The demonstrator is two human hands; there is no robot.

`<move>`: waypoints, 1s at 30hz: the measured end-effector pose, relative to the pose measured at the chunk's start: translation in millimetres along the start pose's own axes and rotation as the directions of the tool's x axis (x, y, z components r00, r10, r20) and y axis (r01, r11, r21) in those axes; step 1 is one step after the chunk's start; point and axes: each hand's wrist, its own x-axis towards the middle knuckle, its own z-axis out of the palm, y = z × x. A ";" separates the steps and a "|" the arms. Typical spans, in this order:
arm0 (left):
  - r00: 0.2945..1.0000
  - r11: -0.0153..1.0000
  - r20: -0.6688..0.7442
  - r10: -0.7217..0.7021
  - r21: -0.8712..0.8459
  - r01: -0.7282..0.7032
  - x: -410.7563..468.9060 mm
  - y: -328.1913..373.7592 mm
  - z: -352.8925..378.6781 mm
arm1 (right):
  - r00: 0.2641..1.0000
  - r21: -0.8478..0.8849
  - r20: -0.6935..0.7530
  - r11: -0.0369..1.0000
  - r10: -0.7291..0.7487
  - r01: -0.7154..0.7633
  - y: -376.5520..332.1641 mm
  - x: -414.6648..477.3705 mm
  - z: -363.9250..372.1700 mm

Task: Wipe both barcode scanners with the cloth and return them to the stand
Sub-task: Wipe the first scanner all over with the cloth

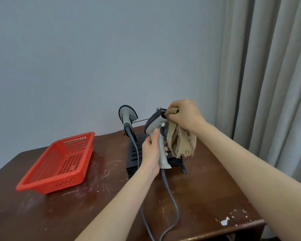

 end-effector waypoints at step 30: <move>1.000 0.999 0.014 0.026 0.027 -0.026 -3.2 3.6 -1.1 | 0.985 -0.271 0.009 0.948 -0.170 0.166 13.6 -4.3 0.4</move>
